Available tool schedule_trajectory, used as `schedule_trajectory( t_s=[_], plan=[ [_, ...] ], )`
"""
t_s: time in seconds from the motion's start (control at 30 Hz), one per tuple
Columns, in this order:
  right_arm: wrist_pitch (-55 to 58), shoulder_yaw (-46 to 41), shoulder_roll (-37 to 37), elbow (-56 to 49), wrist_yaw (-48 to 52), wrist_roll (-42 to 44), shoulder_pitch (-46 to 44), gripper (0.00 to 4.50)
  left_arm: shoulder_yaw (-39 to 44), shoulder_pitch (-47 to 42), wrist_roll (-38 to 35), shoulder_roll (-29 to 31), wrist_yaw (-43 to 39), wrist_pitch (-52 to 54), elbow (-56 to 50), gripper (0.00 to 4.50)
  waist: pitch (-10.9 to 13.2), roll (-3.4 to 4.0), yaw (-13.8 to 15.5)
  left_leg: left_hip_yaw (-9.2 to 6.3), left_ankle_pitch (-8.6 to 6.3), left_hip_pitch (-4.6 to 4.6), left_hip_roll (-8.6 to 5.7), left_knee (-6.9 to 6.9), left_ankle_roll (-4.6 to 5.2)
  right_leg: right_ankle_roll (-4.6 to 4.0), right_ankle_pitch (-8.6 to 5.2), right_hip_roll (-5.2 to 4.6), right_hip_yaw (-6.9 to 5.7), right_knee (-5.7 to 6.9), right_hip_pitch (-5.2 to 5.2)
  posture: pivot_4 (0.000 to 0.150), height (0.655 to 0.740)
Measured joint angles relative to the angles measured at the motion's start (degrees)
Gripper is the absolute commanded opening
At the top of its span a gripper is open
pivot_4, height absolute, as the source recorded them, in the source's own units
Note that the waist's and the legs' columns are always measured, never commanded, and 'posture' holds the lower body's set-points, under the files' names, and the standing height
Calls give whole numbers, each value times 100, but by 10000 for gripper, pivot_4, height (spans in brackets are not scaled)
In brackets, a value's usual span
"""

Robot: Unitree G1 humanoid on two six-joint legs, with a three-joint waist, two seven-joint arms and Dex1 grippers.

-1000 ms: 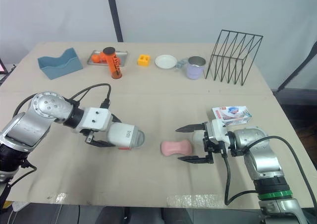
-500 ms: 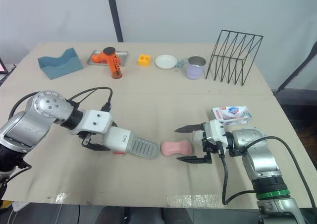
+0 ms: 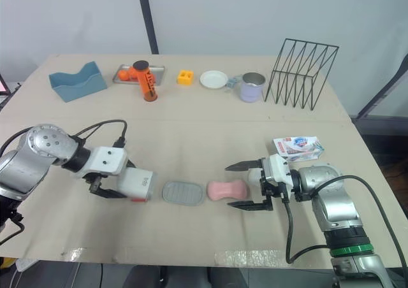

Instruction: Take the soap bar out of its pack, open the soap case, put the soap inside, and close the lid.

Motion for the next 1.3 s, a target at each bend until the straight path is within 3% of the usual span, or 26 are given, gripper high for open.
schedule_trajectory(
  t_s=[0.6, 0.67, 1.3],
  plan=[
    [110, 0, -64, 34, -4, -34, -2, 44519, 77, 194, -50, -142, 136, -626, 360, 34822, 0, 0, 0, 1, 0, 3, 0, 1, 0, 0, 0, 1, 1, 6, 0, 1500, 7400],
    [116, 0, -66, 23, -9, -34, -1, 45000, 77, 210, -43, -142, 134, -625, 364, 44852, 0, 0, -1, 2, 0, 5, 0, 1, 0, 0, 0, 1, 1, 6, 1, 1500, 7400],
    [226, 0, -76, -36, -67, -36, 1, 45000, 157, 278, -72, -123, 43, -721, 563, 44971, 0, 0, -1, 1, 0, 4, 1, 1, 0, -1, 0, 1, 1, 8, 0, 1500, 7400]
  ],
)
